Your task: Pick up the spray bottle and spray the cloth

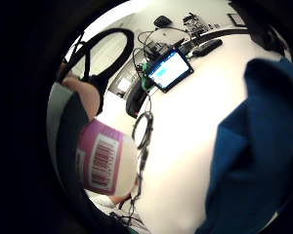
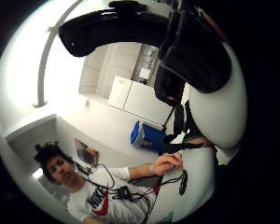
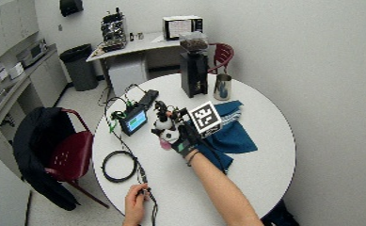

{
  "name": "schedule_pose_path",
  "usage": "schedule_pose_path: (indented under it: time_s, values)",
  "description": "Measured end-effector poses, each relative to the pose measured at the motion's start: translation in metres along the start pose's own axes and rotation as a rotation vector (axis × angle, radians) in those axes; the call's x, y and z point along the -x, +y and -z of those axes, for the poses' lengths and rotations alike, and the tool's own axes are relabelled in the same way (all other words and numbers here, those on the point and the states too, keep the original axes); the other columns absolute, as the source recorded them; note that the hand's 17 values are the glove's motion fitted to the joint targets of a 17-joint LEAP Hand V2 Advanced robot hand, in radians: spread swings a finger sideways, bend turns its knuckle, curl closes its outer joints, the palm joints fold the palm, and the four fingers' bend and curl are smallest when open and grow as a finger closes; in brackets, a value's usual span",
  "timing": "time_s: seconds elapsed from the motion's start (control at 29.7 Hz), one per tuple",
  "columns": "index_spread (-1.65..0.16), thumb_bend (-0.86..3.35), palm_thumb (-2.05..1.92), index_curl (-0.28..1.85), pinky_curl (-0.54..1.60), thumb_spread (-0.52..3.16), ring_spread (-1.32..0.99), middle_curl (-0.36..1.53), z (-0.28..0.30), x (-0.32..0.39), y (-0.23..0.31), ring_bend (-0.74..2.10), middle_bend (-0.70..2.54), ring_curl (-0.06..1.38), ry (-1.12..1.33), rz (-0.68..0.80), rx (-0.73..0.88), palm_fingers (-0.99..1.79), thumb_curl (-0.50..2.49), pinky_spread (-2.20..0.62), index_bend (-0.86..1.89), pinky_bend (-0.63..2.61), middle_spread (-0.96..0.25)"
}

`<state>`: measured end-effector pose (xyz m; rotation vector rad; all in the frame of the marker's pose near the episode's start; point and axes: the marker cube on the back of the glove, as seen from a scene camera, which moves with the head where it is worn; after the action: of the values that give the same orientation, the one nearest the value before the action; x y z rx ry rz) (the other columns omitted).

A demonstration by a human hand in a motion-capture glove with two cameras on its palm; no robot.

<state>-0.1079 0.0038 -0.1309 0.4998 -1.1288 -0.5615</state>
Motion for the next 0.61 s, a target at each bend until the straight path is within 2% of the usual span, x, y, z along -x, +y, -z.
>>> schedule_pose_path:
  time_s: [0.37, 0.61]
  values:
    - [-0.28, -0.02, 0.98, 0.18, 0.36, 0.85, -0.15, 0.49, -0.046, -0.053, 0.028, 0.58, 0.38, 0.43, -0.008, -0.063, 0.085, 0.97, 0.64, -0.06, 0.10, 0.38, -0.10]
    - [-0.28, -0.03, 0.97, 0.19, 0.35, 0.89, -0.15, 0.48, -0.052, -0.055, 0.032, 0.56, 0.36, 0.42, -0.006, -0.068, 0.094, 0.97, 0.60, -0.04, 0.10, 0.34, -0.12]
